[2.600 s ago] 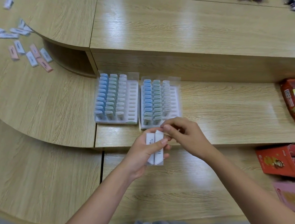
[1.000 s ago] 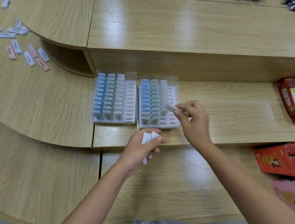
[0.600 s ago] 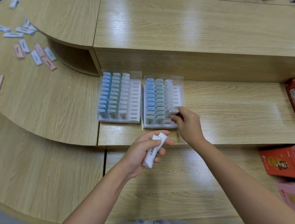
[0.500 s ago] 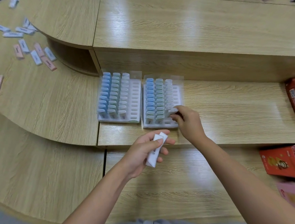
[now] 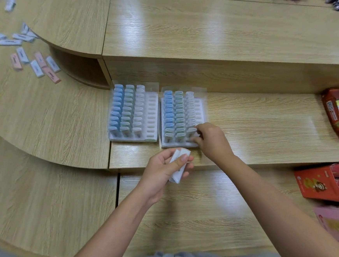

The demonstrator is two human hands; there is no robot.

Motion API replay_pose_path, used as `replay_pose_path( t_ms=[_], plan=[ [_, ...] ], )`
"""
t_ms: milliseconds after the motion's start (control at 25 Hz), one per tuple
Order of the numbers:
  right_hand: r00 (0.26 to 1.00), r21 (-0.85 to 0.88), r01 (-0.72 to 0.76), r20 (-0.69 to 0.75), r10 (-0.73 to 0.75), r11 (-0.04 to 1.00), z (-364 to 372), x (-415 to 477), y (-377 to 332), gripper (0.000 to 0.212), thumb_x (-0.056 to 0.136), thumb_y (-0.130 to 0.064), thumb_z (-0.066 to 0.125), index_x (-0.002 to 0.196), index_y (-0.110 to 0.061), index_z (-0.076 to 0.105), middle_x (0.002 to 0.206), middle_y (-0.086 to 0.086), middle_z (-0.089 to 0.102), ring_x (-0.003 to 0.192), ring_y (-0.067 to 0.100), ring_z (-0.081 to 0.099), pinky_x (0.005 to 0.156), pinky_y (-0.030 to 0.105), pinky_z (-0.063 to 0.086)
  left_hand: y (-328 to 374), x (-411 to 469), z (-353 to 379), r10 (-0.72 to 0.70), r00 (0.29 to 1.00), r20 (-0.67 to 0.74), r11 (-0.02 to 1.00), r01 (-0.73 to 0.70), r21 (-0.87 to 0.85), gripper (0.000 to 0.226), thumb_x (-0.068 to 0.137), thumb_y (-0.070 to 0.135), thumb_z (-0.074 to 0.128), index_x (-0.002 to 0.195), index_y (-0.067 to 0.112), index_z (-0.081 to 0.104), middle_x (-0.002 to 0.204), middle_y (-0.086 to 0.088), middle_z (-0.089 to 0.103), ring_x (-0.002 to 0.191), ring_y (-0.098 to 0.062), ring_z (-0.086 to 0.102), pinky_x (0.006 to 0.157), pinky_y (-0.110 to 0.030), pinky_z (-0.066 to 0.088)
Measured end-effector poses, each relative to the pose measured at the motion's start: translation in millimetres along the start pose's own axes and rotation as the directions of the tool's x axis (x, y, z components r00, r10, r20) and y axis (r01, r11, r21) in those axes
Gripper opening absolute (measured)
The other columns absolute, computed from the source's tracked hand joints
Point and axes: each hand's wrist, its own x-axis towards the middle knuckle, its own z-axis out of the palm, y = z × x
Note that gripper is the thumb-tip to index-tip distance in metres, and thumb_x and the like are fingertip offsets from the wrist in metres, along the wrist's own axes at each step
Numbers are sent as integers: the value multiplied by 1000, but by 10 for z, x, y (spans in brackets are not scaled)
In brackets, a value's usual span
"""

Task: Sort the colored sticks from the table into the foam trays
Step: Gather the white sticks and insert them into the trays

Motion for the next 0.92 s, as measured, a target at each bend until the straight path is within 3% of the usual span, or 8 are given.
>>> replay_pose_path(
  t_ms=[80,160,280,440,600,680,800,920],
  plan=[
    [993,-24,-26,-120,23,999,-119,-121,10,26,84,-12,66,109,-5,60,101,9,63,86,22,59,71,31,44,17,13,21,-3,999,-35,1000,2,-12,29,81,20,67,106,6,65,93,-4,73,84,-14,67,69,-25,56],
    [961,45,170,-228,-156,984,-215,-300,-62,31,82,-4,65,112,-6,59,101,6,62,83,13,55,69,29,47,31,31,25,-12,998,-60,1000,12,4,30,75,32,69,99,15,70,90,3,72,81,-9,62,68,-26,45],
    [882,140,454,-207,-422,880,-234,-577,-267,33,77,6,62,108,-5,59,106,8,55,95,17,53,76,23,46,32,56,45,-25,999,-30,994,21,-110,34,72,34,68,103,19,69,91,5,69,80,-10,57,68,-28,39],
    [833,105,512,-300,-464,852,-200,-629,-346,33,79,0,65,109,-9,56,114,4,47,97,22,51,85,22,40,21,74,79,16,1000,22,985,-12,-170,44,77,24,67,119,10,61,100,-4,69,85,-16,63,76,-31,48],
    [789,92,591,-276,-549,802,-164,-595,-346,38,77,7,66,113,-2,57,114,7,54,101,25,53,91,25,41,24,66,53,30,1000,1,977,-30,-211,43,76,21,65,117,10,60,87,1,67,78,-11,61,61,-21,50],
    [791,93,594,-251,-558,799,-172,-602,-325,37,81,1,65,116,-7,54,113,8,60,101,24,55,87,25,45,11,62,53,40,999,-23,982,-43,-182,43,75,25,65,116,11,60,88,1,66,79,-10,61,62,-20,49],
    [800,27,580,-212,-562,814,-191,-595,-260,28,89,-17,58,116,-16,50,103,4,64,93,19,56,68,26,49,-38,59,79,72,990,-118,997,-71,13,47,73,41,64,111,14,62,90,1,66,80,-9,60,64,-20,47],
    [773,-68,601,-206,-600,797,-140,-583,-218,21,97,-22,46,114,-15,55,99,3,65,87,18,58,57,26,46,-94,77,107,95,983,-157,989,-75,129,47,79,52,54,109,16,62,94,-2,66,82,-11,58,71,-25,44]
  ],
)
